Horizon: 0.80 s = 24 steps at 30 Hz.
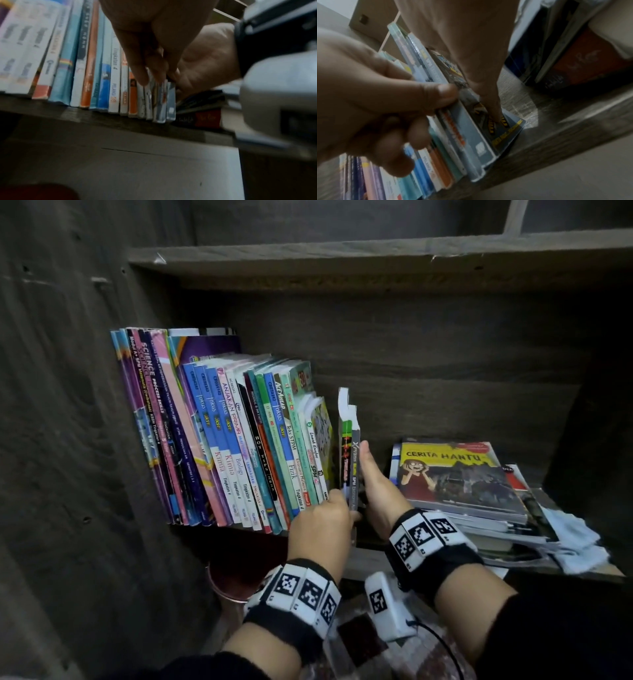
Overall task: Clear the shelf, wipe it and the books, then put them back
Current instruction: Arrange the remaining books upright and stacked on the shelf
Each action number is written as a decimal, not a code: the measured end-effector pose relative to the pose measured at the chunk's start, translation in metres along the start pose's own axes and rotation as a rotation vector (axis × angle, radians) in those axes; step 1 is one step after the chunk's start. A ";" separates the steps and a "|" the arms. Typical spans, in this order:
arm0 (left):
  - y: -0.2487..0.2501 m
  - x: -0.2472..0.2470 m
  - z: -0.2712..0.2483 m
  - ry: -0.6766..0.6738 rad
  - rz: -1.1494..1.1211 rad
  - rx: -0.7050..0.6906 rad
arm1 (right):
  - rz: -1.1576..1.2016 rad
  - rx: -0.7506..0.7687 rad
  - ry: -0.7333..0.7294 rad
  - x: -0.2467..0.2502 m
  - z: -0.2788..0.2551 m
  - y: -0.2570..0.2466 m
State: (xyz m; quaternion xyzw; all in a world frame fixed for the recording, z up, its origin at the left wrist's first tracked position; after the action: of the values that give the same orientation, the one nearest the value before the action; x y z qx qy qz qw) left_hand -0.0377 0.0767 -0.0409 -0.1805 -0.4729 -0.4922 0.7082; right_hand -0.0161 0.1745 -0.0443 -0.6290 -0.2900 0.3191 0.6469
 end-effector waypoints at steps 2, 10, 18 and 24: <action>-0.004 -0.001 0.007 -0.090 -0.068 0.059 | -0.015 0.013 -0.007 -0.002 0.001 0.001; -0.035 -0.022 0.012 -0.519 -0.351 0.373 | -0.144 0.032 -0.012 -0.003 0.011 0.013; 0.015 -0.034 0.031 -0.403 -0.938 0.330 | -0.416 0.168 0.347 0.049 -0.015 -0.055; 0.040 -0.042 0.059 -0.332 -0.774 0.232 | -1.104 -0.267 0.633 0.155 -0.043 -0.059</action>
State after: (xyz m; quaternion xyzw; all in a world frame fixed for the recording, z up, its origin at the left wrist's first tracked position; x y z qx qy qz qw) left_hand -0.0346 0.1592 -0.0391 0.0139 -0.6654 -0.6292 0.4015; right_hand 0.1170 0.2675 0.0091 -0.5262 -0.4029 -0.2999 0.6862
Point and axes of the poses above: each hand's wrist, its own z-axis towards the middle knuckle, its own x-axis out of the back of the hand, y = z × x, the point moved 5 cm from there along z, towards the middle knuckle, and after that the axes turned 1 degree about -y, right-handed, at the moved point
